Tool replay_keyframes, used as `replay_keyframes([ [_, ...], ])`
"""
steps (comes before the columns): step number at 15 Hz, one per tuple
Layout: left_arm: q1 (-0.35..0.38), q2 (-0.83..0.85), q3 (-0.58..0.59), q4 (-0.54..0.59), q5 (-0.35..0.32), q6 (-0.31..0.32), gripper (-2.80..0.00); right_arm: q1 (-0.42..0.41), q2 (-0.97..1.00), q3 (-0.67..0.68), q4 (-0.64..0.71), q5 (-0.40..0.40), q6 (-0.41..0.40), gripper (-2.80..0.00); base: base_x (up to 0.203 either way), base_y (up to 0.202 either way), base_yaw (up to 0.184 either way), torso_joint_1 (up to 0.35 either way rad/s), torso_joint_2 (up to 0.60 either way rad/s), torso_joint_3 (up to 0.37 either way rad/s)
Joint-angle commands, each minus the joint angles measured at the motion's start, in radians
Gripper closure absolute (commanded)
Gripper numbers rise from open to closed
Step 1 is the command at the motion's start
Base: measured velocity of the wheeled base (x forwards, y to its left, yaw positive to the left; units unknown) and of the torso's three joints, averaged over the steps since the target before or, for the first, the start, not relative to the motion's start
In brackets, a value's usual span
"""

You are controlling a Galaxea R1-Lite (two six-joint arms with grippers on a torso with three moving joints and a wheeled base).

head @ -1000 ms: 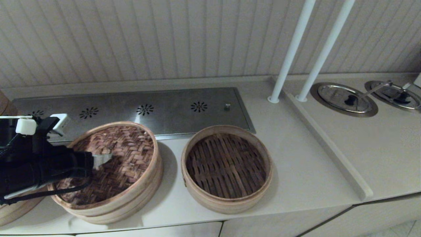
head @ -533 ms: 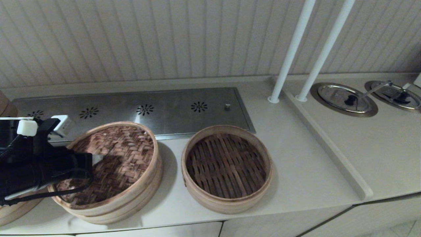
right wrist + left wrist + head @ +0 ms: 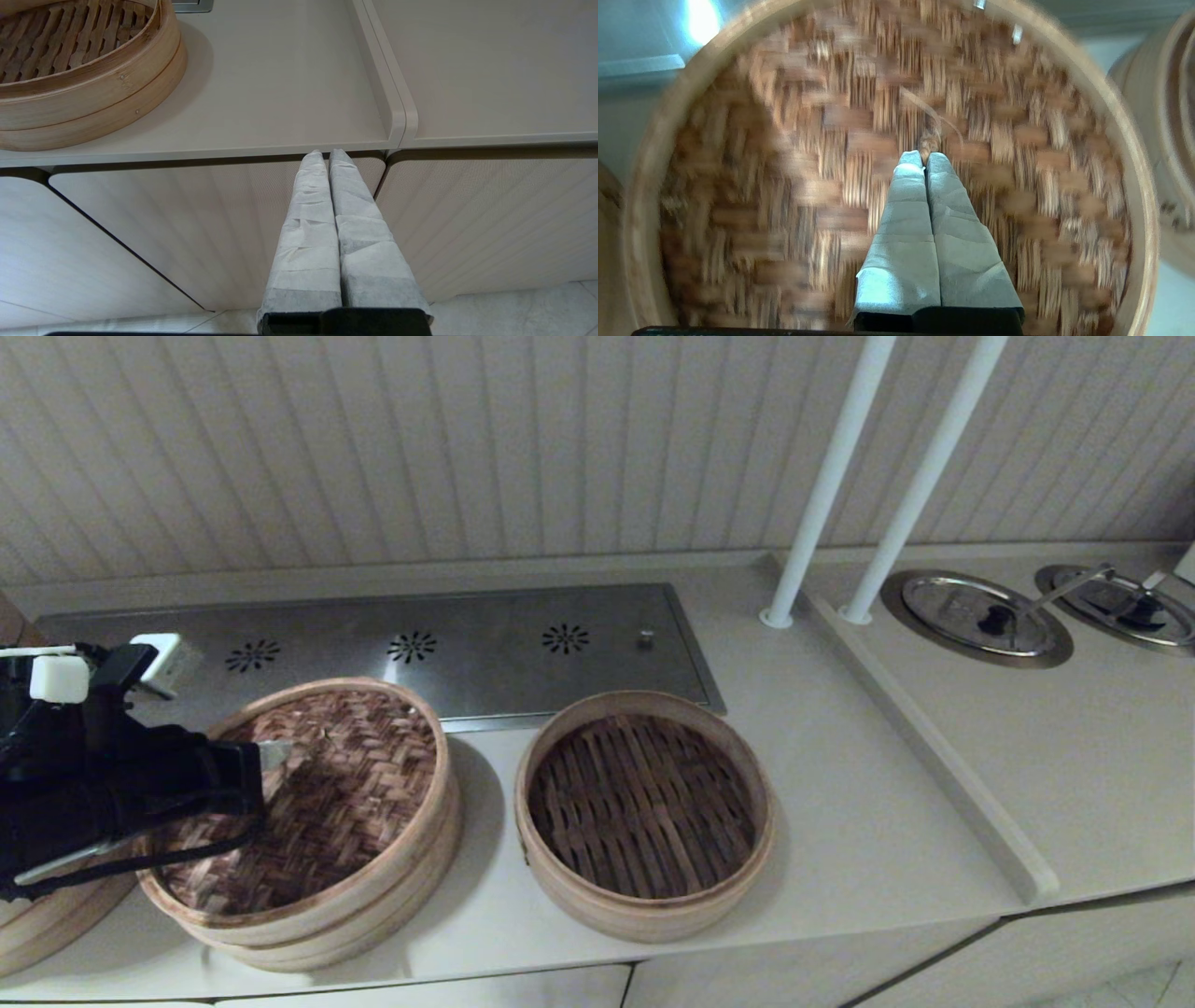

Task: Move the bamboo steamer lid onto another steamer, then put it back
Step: Pick up the steamer, then put the steamer

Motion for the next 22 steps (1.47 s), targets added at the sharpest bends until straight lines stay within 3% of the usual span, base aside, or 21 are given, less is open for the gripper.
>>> replay_keyframes([
  [1, 0.000, -0.010, 0.005, -0.027, 0.001, 0.000, 0.00, 0.000, 0.001, 0.000, 0.000, 0.000, 0.000, 0.00, 0.000, 0.000, 0.000, 0.000, 0.00, 0.000],
  [16, -0.007, -0.060, -0.039, -0.016, -0.011, -0.002, 0.00, 0.000, 0.001, 0.000, 0.000, 0.000, 0.000, 0.00, 0.000, 0.000, 0.000, 0.000, 0.00, 0.000],
  [22, -0.085, -0.053, -0.115, 0.038, 0.000, -0.009, 0.00, 0.000, 0.001, 0.000, 0.000, 0.000, 0.000, 0.00, 0.000, 0.000, 0.000, 0.000, 0.00, 0.000],
])
